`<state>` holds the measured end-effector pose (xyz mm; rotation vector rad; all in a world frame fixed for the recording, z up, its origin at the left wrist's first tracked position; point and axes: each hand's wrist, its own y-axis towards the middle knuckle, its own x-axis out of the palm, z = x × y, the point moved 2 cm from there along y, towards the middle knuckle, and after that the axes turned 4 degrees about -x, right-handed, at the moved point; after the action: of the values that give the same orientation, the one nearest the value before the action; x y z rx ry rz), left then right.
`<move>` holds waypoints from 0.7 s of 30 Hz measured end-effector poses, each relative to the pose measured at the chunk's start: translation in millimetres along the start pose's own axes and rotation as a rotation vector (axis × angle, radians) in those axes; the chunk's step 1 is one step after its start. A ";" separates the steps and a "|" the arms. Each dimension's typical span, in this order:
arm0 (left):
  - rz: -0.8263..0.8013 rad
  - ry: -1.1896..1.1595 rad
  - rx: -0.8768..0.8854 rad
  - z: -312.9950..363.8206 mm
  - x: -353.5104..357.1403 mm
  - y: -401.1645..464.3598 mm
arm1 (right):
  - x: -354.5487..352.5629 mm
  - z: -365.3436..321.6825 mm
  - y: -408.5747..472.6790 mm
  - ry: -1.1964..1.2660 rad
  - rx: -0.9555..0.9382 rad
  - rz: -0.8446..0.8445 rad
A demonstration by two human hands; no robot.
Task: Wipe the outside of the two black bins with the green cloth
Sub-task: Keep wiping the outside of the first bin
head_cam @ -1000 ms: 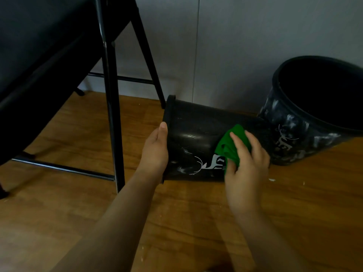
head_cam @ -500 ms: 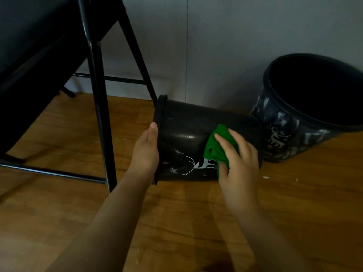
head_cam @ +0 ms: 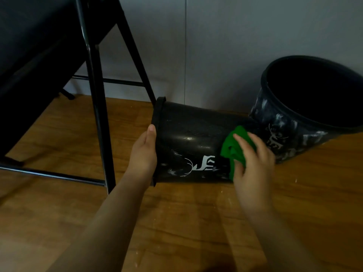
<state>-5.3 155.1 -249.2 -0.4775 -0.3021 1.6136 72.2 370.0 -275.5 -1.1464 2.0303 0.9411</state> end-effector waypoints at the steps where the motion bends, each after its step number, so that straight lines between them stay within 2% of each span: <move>1: -0.001 -0.001 0.010 0.1 0.1 0.0 | -2.7 5.8 1.6 0.023 0.083 0.050; 4: 0.000 -0.005 0.016 0.0 0.6 1.8 | -2.3 2.5 0.3 0.033 0.145 0.114; 7: 0.007 -0.028 -0.027 -0.7 1.1 3.0 | 3.8 -5.9 -8.0 0.002 -0.032 0.004; 9: 0.009 -0.035 -0.042 -0.2 1.2 2.1 | 1.8 2.4 -8.9 -0.020 -0.070 -0.034; 13: 0.007 -0.035 -0.022 1.7 2.2 1.1 | -6.0 24.8 0.6 0.072 0.170 0.121; 15: 0.006 -0.032 -0.012 1.3 2.9 1.5 | -3.4 19.1 -0.1 0.055 0.209 0.168; 21: -0.001 -0.029 0.004 0.5 2.2 3.5 | 0.3 10.5 -10.5 0.009 0.001 0.028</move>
<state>-8.7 156.9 -250.7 -0.4514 -0.3210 1.6210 83.1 374.5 -284.5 -1.1259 2.0584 0.9500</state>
